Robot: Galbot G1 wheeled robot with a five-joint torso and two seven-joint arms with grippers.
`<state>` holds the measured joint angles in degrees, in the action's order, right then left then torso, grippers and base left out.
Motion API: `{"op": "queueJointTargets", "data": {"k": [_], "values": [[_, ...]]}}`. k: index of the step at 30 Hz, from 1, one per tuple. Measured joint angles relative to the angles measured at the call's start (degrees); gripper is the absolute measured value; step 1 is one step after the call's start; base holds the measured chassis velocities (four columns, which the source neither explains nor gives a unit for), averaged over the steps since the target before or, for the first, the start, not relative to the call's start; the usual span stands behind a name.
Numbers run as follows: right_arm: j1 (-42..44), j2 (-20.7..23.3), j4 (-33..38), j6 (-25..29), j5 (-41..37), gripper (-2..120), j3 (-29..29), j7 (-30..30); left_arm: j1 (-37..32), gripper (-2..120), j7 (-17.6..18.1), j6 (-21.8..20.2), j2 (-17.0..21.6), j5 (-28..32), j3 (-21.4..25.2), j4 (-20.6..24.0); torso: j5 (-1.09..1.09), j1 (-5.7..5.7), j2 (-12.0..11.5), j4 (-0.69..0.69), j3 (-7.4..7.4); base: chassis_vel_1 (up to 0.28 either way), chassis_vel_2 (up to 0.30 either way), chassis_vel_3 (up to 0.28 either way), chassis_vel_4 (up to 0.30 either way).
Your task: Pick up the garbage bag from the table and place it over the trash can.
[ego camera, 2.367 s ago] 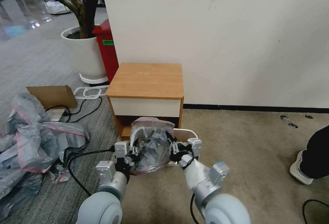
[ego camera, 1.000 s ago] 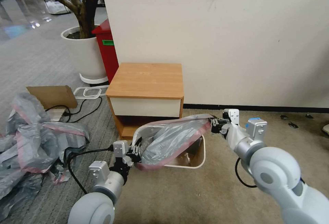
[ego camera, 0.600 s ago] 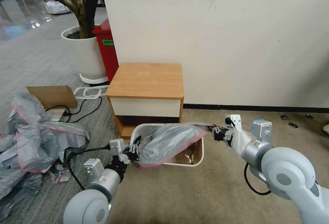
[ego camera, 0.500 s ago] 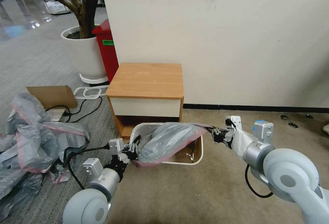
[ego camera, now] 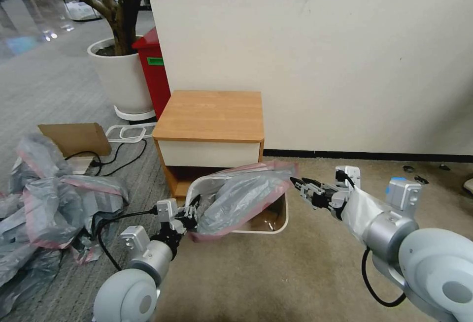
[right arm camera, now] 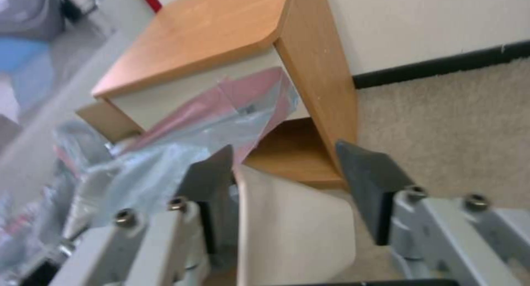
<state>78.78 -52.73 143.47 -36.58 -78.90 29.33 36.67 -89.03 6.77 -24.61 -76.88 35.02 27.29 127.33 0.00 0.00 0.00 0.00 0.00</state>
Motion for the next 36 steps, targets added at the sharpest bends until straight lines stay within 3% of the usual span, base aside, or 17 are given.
{"op": "queueJointTargets", "data": {"k": [2,6,13,36], "values": [[0.4,-0.4,0.0,0.8,0.0,58,0.0,-0.9,0.1,5,0.4,0.2,0.1,0.0,0.1,-0.2,0.0,0.0,0.0,0.0,0.0,0.0,0.0,0.0,0.0],[1.1,-3.0,0.0,4.5,1.1,77,-3.4,-8.0,0.9,5,3.2,2.2,0.5,0.4,0.1,-0.8,-0.01,0.0,0.0,0.0,0.0,0.0,0.0,0.0,0.0],[1.2,-5.8,-0.1,3.0,2.4,98,-9.0,-14.3,1.3,5,4.3,4.5,0.7,0.0,-0.2,-0.4,0.0,0.0,0.0,0.0,0.0,0.0,0.0,0.0,0.0],[0.0,-10.9,-2.4,2.9,8.8,98,-14.6,-15.2,0.7,5,2.9,4.8,0.4,-0.9,-1.2,3.0,0.0,0.01,0.0,0.0,0.0,0.0,0.0,0.0,0.0]]}}
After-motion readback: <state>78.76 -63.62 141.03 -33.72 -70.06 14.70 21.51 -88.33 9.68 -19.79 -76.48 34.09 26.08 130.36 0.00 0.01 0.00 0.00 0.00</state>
